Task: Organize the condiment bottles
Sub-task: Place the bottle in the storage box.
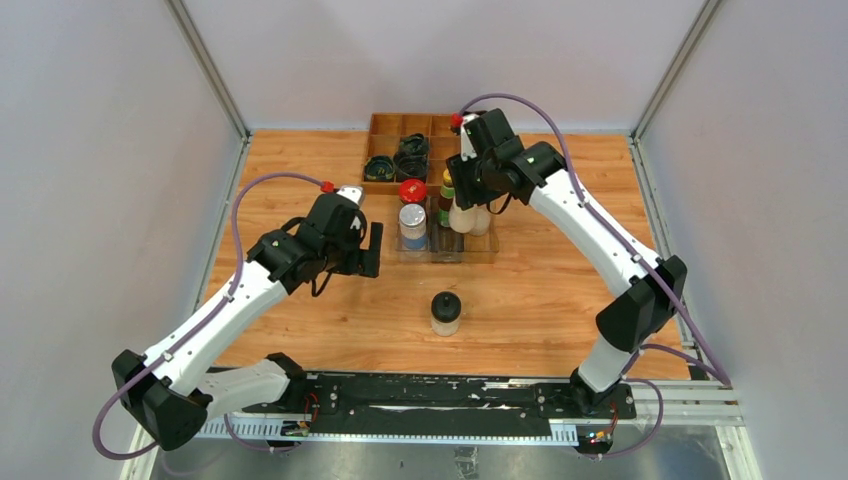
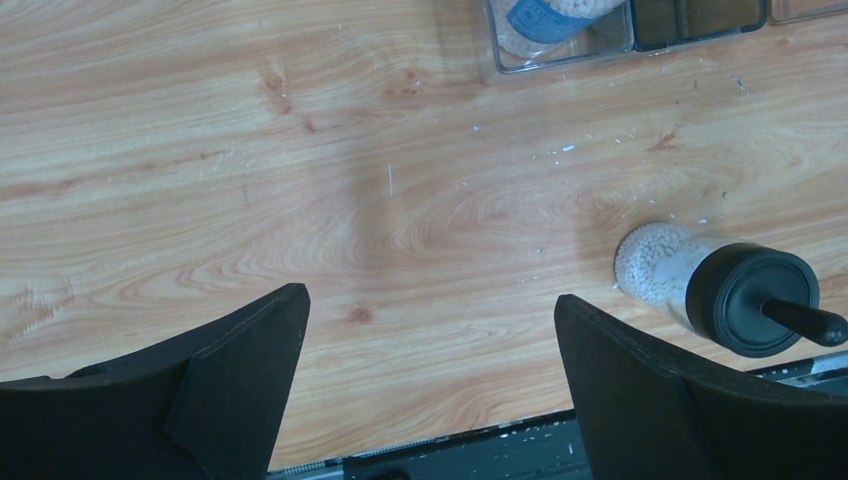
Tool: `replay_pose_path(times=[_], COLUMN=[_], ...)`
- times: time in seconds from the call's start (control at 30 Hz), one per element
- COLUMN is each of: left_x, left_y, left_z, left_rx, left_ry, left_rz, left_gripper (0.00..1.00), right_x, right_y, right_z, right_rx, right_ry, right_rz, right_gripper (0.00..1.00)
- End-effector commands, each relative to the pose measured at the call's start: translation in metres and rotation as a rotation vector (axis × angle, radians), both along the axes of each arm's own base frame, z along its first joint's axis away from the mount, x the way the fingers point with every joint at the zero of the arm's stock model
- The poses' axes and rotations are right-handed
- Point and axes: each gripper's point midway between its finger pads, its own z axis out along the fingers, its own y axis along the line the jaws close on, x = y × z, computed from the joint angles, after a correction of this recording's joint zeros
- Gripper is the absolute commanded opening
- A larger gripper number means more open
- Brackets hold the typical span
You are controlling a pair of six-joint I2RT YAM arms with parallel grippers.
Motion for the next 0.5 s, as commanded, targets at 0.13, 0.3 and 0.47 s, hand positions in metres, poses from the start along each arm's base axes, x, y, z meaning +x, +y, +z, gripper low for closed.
replay_pose_path(times=[0.13, 0.3, 0.47], left_x=[-0.002, -0.003, -0.003], left_y=[0.003, 0.003, 0.003], left_z=[0.001, 0.001, -0.001], left_rx=[-0.011, -0.012, -0.009], left_ry=[-0.017, -0.017, -0.012], left_rz=[-0.001, 0.000, 0.000], left_gripper=[1.00, 1.00, 1.00], right_x=[0.005, 0.006, 0.003], right_y=[0.027, 0.033, 0.033], right_z=[0.005, -0.005, -0.016], right_rx=[-0.049, -0.102, -0.088], right_ry=[-0.060, -0.076, -0.068], right_rz=[0.052, 0.075, 0.076], right_gripper=[0.42, 0.42, 0.42])
